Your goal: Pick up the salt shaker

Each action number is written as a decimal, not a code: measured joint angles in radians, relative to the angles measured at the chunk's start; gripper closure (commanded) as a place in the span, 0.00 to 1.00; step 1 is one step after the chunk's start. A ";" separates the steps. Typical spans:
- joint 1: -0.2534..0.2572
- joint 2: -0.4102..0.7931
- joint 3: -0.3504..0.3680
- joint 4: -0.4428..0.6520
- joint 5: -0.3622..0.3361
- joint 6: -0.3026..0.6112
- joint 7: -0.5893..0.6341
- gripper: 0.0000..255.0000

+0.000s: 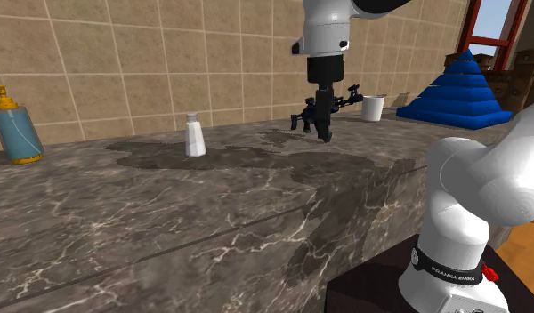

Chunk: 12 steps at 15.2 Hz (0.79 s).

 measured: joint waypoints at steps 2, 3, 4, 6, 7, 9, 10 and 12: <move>0.001 0.017 -0.002 0.011 0.002 0.008 -0.001 0.00; 0.003 0.048 -0.002 0.031 0.007 0.021 0.001 0.00; 0.004 0.087 -0.007 0.061 0.011 0.033 -0.003 0.00; 0.009 0.161 -0.011 0.114 0.023 0.059 -0.004 0.00; 0.011 0.202 -0.015 0.150 0.029 0.067 -0.007 0.00; 0.014 0.281 -0.023 0.219 0.040 0.083 -0.015 0.00; 0.017 0.309 -0.024 0.255 0.048 0.078 -0.016 0.00; 0.019 0.380 -0.033 0.327 0.061 0.083 -0.028 0.00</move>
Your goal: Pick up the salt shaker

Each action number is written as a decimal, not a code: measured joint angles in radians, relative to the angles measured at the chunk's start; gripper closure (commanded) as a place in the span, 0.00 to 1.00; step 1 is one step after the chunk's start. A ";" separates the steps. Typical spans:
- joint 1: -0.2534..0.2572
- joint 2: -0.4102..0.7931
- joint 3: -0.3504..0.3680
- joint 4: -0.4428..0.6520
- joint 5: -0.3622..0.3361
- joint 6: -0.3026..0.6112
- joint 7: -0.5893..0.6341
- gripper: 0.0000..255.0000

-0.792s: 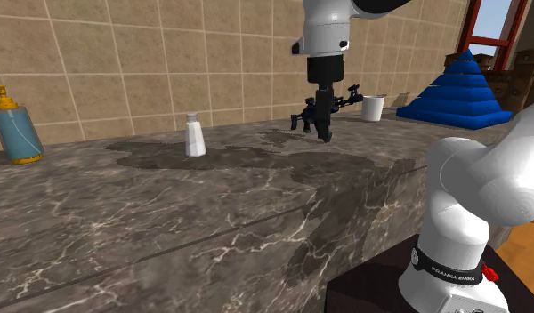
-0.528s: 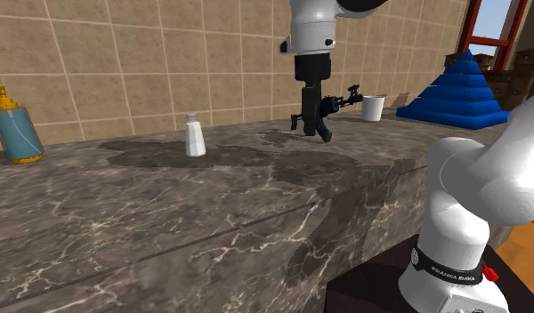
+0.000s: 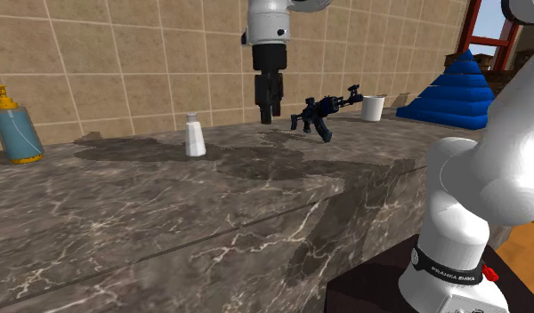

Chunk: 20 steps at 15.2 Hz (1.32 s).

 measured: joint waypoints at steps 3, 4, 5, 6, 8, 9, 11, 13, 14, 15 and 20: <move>0.008 0.119 -0.005 0.114 0.025 0.012 -0.005 0.00; 0.008 0.161 -0.009 0.168 0.034 0.004 -0.011 0.00; 0.009 0.201 -0.012 0.204 0.043 0.010 -0.016 0.00; 0.012 0.237 -0.012 0.253 0.052 -0.001 -0.016 0.00; 0.014 0.320 -0.014 0.356 0.072 -0.015 -0.021 0.00; 0.012 0.356 -0.017 0.395 0.081 -0.016 -0.028 0.00; 0.010 0.445 -0.021 0.516 0.101 -0.044 -0.034 0.00; 0.008 0.524 -0.021 0.625 0.121 -0.067 -0.037 0.00; 0.003 0.573 -0.023 0.697 0.132 -0.090 -0.044 0.00; 0.000 0.590 -0.024 0.716 0.137 -0.090 -0.047 0.00; 0.001 0.594 -0.023 0.666 0.140 -0.035 -0.052 0.00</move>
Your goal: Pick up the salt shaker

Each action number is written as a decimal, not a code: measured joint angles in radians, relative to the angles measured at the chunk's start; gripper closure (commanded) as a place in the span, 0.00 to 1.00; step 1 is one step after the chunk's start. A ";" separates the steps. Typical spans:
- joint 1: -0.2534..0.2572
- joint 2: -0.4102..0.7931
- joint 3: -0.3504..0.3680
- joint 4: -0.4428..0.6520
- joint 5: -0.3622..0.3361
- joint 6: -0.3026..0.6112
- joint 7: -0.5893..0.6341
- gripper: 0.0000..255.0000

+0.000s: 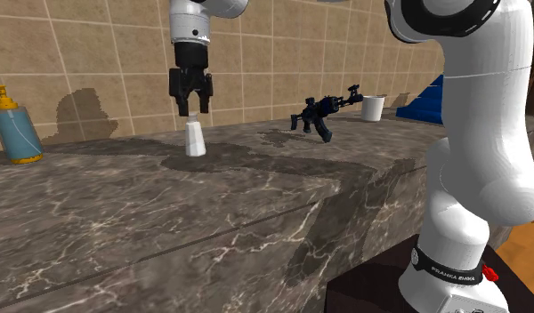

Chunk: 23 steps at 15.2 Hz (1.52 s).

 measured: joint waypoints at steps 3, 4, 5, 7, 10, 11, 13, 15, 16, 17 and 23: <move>0.002 -0.007 0.001 -0.039 0.000 0.032 -0.001 0.00; 0.001 -0.007 0.001 -0.042 0.000 0.035 -0.002 1.00; 0.001 -0.007 0.001 -0.044 0.000 0.037 -0.002 1.00; 0.001 -0.008 0.000 -0.046 0.000 0.039 -0.002 1.00; 0.002 -0.009 0.001 -0.047 0.000 0.040 -0.002 1.00; 0.001 -0.009 0.001 -0.047 0.000 0.040 -0.002 1.00; 0.001 -0.008 0.001 -0.046 0.000 0.040 -0.002 1.00; 0.001 -0.005 0.001 -0.036 0.000 0.032 -0.001 1.00; 0.002 -0.005 0.001 -0.026 0.000 0.022 0.000 1.00; 0.001 0.000 0.001 -0.007 0.000 0.007 0.001 1.00; -0.002 0.016 0.000 0.094 0.001 -0.077 0.007 1.00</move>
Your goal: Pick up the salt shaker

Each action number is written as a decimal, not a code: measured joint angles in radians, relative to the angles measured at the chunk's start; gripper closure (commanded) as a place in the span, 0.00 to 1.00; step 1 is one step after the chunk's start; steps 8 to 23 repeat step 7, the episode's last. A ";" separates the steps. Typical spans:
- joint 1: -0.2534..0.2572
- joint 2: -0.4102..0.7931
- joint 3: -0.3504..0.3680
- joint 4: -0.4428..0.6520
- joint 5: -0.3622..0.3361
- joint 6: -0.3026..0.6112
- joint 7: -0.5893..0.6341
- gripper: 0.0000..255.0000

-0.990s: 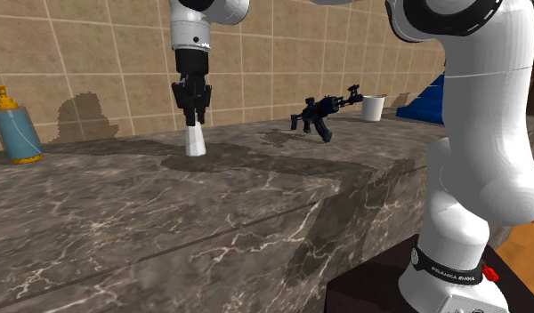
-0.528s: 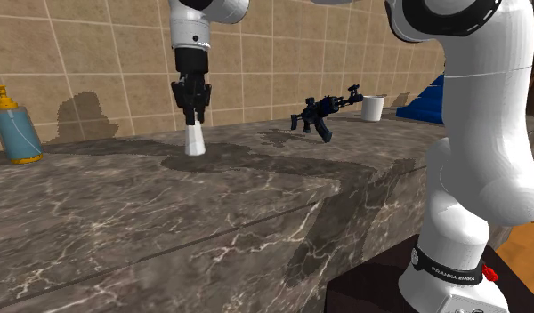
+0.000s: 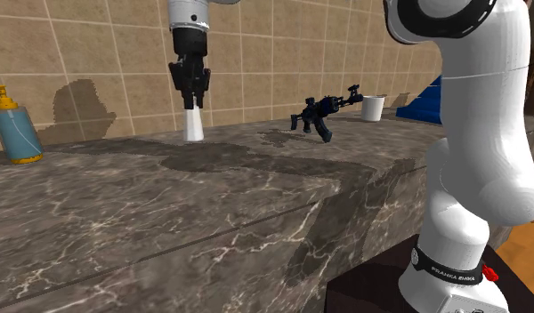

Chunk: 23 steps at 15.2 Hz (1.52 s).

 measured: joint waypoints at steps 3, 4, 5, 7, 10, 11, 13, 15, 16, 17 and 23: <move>-0.002 0.018 0.000 0.064 0.002 -0.046 0.003 1.00; -0.003 0.022 -0.001 0.083 0.002 -0.062 0.003 1.00; -0.004 0.031 -0.001 0.111 0.003 -0.080 0.004 1.00; -0.005 0.042 -0.001 0.149 0.004 -0.107 0.007 1.00; -0.005 0.042 -0.001 0.149 0.004 -0.107 0.007 1.00; -0.005 0.042 -0.001 0.149 0.004 -0.107 0.007 1.00; -0.005 0.042 -0.001 0.149 0.004 -0.107 0.007 1.00; -0.005 0.042 -0.001 0.149 0.004 -0.107 0.007 1.00; -0.005 0.042 -0.001 0.149 0.004 -0.107 0.007 1.00; -0.005 0.042 -0.001 0.149 0.004 -0.107 0.007 1.00; -0.005 0.042 -0.001 0.149 0.004 -0.107 0.007 1.00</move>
